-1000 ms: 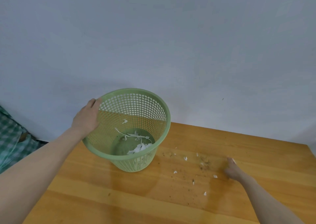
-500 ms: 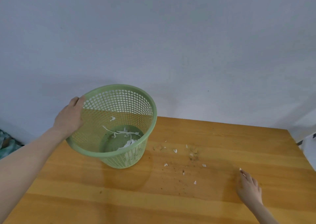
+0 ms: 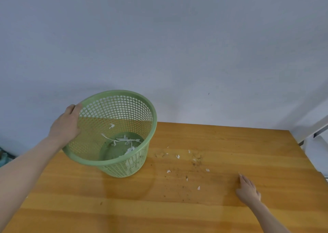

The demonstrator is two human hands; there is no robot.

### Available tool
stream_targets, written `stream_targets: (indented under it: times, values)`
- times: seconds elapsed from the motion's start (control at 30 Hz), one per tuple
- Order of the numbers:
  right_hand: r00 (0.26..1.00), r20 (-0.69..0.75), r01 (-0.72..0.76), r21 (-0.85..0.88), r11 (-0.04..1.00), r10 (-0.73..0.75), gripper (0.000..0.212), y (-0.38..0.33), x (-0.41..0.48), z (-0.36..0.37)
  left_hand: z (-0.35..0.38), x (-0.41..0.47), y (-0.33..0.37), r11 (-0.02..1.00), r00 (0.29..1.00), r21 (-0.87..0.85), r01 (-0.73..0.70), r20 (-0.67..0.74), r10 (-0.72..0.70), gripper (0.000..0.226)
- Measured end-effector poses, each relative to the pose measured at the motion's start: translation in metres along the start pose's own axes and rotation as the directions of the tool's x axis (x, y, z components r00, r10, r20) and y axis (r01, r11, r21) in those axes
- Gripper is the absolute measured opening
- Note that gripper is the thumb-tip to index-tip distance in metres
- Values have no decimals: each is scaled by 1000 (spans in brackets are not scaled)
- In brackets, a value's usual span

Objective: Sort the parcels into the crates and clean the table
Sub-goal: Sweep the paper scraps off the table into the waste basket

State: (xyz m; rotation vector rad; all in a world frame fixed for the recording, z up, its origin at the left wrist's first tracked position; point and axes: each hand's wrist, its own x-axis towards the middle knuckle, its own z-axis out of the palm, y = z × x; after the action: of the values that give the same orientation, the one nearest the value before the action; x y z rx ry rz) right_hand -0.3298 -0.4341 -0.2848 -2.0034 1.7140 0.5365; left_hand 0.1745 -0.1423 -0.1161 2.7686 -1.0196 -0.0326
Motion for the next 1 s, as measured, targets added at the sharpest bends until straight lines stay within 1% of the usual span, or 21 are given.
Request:
stream_targets:
  times: [0.1,0.17,0.2,0.27,0.33,0.4,0.47,0.5,0.53,0.57,0.6,0.63,0.67,0.7,0.77,0.83,0.87,0.9,0.93,0.97,1.0]
  values:
    - [993,-60,105,72,992,-101,64,-26,-8,-6,0,-1,1,1000,1000,2,-1,-2,1,79]
    - [962,-172,245,187,951,-214,64,-56,-15,-20,0,0,2,1000,1000,2,-3,-2,3,79]
    - [927,-245,341,241,909,-283,65,-77,-21,-29,0,0,1,1000,1000,3,-3,-1,3,79]
    - [816,-395,549,300,780,-422,67,-120,-42,-51,0,0,0,1000,1000,5,-3,1,3,80]
    - [692,-499,708,325,627,-522,69,-165,-71,-72,1,-1,1,1000,1000,-1,-4,3,4,78]
    - [549,-585,834,333,441,-597,67,-206,-105,-90,-1,-2,1,1000,1000,-4,2,0,-2,78]
    - [388,-640,921,302,247,-663,64,-239,-135,-99,-1,-2,1,1000,1000,-5,3,-5,-3,78]
    - [305,-631,949,264,171,-714,62,-252,-146,-98,-1,-2,1,1000,1000,-6,0,-6,0,78]
    - [239,-582,966,224,130,-777,61,-263,-152,-95,-1,-2,1,1000,1000,-5,-3,-6,3,77]
    - [198,-498,976,179,123,-845,57,-273,-156,-88,-2,-2,0,1000,1000,-5,-5,-6,5,77]
    - [172,-406,985,98,144,-898,52,-278,-154,-79,-2,-2,1,1000,1000,-3,-5,-8,5,77]
    - [152,-347,987,-4,164,-925,46,-283,-151,-70,-2,-1,2,1000,1000,1,-4,-8,4,76]
    - [135,-330,980,-97,176,-934,48,-285,-149,-62,-2,-2,2,1000,1000,5,-2,-5,2,76]
    - [126,-337,969,-159,188,-933,52,-285,-146,-57,-2,-2,2,1000,1000,7,-3,-4,3,76]
    - [109,-380,963,-189,192,-919,52,-284,-142,-53,-2,-2,1,1000,1000,9,-3,-4,3,76]
    - [117,-429,977,-114,182,-896,49,-277,-138,-50,-1,-2,2,1000,1000,12,2,0,-2,76]
    - [144,-475,982,-37,183,-868,48,-271,-133,-45,-1,-2,2,1000,1000,12,3,2,-3,77]
    - [205,-523,977,59,204,-827,48,-263,-126,-39,-1,-2,2,1000,1000,11,2,3,-2,77]
    - [309,-548,951,164,262,-777,49,-254,-118,-30,0,-2,2,1000,1000,8,2,2,-2,77]
    - [443,-528,896,262,357,-725,50,-246,-107,-21,0,-2,0,1000,1000,10,3,0,-3,77]
    - [577,-467,816,304,491,-670,52,-235,-95,-11,1,-2,2,1000,1000,12,0,-1,0,76]
